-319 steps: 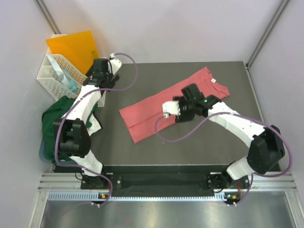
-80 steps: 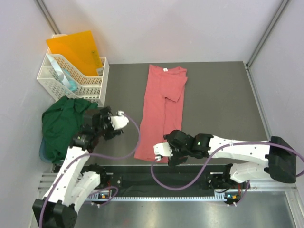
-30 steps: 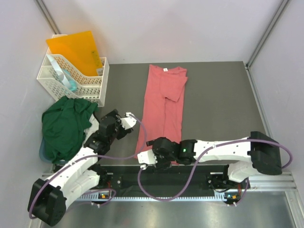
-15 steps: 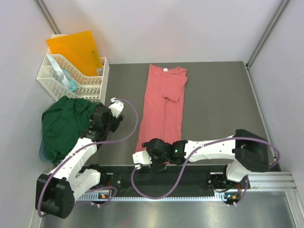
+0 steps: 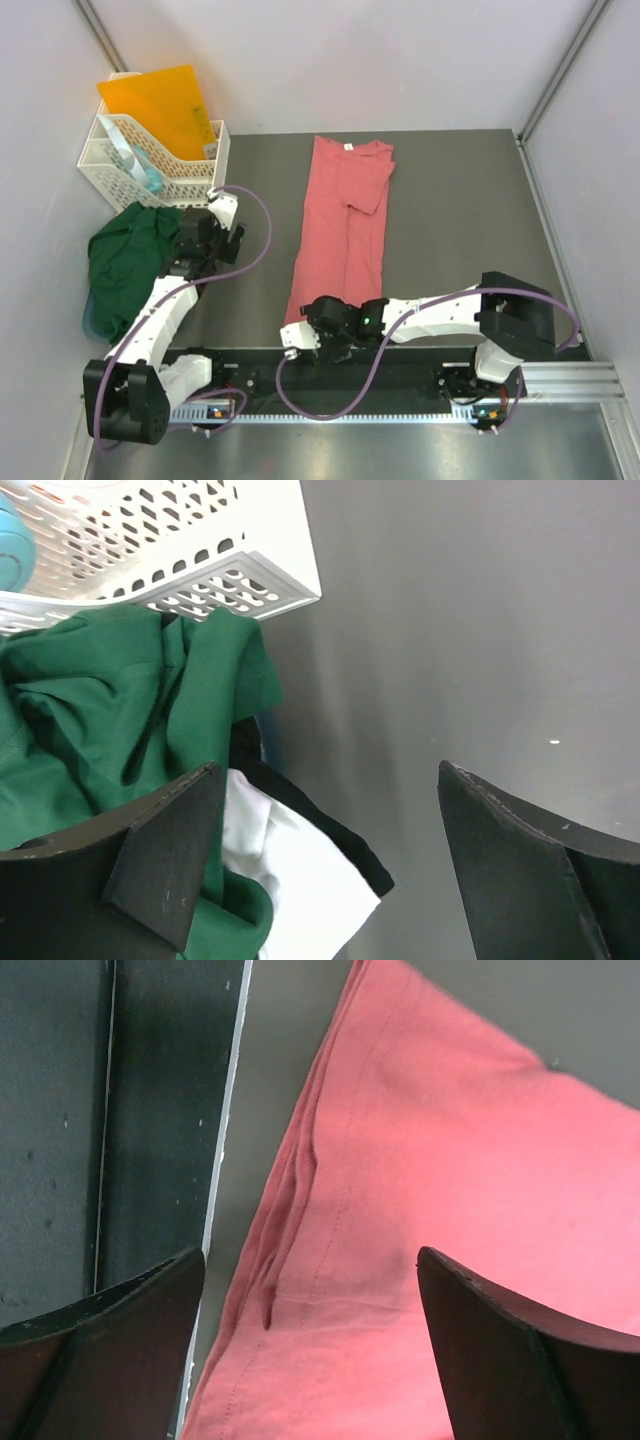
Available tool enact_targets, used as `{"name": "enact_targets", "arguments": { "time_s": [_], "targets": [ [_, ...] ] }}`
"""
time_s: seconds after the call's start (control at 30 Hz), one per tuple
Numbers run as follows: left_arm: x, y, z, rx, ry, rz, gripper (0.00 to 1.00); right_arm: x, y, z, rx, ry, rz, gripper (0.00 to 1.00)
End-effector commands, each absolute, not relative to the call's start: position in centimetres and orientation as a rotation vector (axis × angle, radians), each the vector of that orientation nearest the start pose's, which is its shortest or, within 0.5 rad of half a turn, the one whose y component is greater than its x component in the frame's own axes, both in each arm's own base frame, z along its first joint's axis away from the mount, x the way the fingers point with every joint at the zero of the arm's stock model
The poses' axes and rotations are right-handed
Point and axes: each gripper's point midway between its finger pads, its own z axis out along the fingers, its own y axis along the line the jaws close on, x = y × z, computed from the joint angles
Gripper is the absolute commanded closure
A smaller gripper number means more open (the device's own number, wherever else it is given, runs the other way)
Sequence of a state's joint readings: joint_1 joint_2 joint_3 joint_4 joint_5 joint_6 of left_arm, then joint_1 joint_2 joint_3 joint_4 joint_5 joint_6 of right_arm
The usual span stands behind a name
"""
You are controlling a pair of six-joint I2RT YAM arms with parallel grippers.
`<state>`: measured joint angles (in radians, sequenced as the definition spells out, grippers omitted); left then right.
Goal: Fold and stack the t-shirts
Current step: Grab the bottom of the folded rectangular tshirt with right arm
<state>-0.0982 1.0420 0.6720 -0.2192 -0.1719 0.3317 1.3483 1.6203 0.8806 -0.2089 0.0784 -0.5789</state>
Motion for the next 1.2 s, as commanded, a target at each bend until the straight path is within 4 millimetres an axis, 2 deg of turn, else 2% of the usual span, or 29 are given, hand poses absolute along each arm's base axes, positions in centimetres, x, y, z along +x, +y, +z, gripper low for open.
{"name": "enact_targets", "arguments": {
  "time_s": [0.0,0.3,0.6,0.77,0.87,1.07,1.17],
  "targets": [
    [32.9,0.4,15.8,0.323,2.099,0.248,0.07,11.6,35.5,2.7,-2.050,1.475,0.227,0.15],
    [32.7,0.2,16.4,0.336,2.085,0.227,0.07,13.6,35.4,2.6,-2.037,1.523,0.202,0.22],
    [33.3,0.0,16.4,0.334,2.086,0.215,0.07,14.6,36.8,5.5,-2.004,1.513,0.229,0.24],
    [33.9,-0.3,16.6,0.326,2.082,0.196,0.07,14.5,37.0,6.6,-2.005,1.504,0.242,0.23],
    [34.3,-0.4,16.7,0.322,2.082,0.190,0.07,14.4,36.8,6.5,-2.012,1.506,0.246,0.23],
    [34.6,-0.4,16.6,0.327,2.087,0.196,0.07,14.1,36.2,5.0,-2.026,1.530,0.251,0.24],
    [34.7,-0.3,16.5,0.334,2.090,0.201,0.07,14.0,36.2,5.2,-2.018,1.538,0.262,0.23]
  ]
}}
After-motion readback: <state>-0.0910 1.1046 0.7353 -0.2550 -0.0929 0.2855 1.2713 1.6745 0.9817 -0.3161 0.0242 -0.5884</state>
